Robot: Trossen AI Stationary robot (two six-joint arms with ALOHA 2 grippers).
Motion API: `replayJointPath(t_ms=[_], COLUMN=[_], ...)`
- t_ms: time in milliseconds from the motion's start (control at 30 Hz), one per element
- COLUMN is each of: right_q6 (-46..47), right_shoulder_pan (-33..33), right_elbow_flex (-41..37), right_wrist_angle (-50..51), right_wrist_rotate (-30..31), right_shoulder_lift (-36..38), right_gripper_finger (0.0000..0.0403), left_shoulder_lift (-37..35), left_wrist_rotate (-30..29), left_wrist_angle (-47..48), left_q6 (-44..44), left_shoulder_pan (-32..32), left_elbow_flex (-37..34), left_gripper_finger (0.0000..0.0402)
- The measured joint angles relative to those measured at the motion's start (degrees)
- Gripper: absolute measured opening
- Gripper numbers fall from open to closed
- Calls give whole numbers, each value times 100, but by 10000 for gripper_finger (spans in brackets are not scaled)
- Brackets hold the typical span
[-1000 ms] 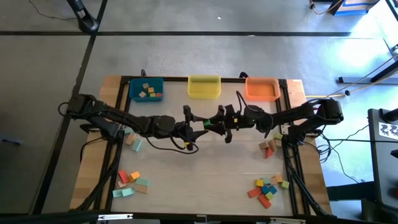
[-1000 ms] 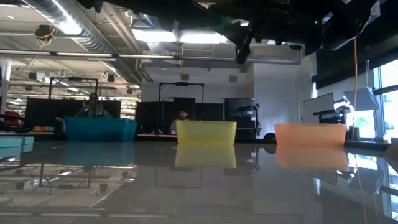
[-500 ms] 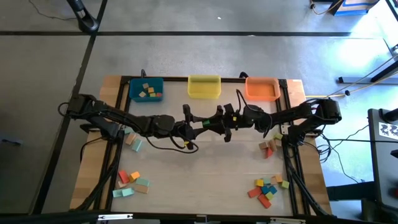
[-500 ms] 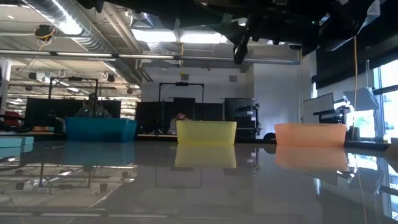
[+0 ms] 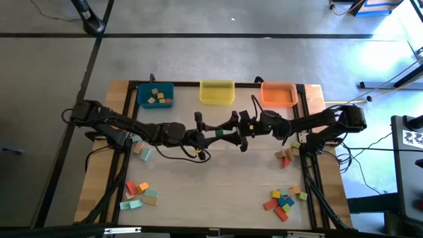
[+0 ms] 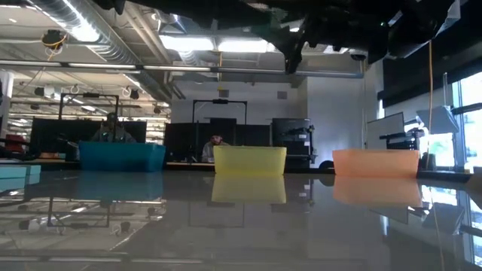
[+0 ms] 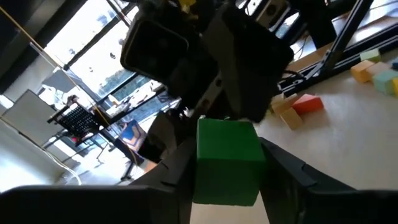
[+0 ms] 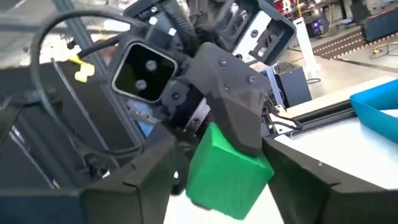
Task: Sort blocks by size
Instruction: Put the green square block into the blue bin
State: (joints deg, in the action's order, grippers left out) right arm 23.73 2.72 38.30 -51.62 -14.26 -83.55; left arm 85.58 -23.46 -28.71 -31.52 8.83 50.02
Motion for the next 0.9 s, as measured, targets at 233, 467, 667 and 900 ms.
replayJointPath(t_ms=[233,467,667,900], right_q6=[-712,-1066,-1098,-1071], right_shoulder_pan=[-10,-7,-7,-7], right_elbow_flex=[2,0,0,0], right_wrist_angle=[1819,3437,4050,4442], right_wrist_rotate=[-54,648,1083,1373], right_shoulder_lift=[1185,2050,2122,1849], right_gripper_finger=[259,257,257,257], left_shoulder_lift=[-186,-688,-1001,-992], left_wrist_rotate=[-874,-1907,-2063,-2027], left_wrist_angle=[423,1613,2758,4207], left_q6=[226,939,1681,2738], left_shoulder_pan=[131,-103,-952,-2436], left_elbow_flex=[-4,-4,0,0], left_gripper_finger=[123,121,124,124])
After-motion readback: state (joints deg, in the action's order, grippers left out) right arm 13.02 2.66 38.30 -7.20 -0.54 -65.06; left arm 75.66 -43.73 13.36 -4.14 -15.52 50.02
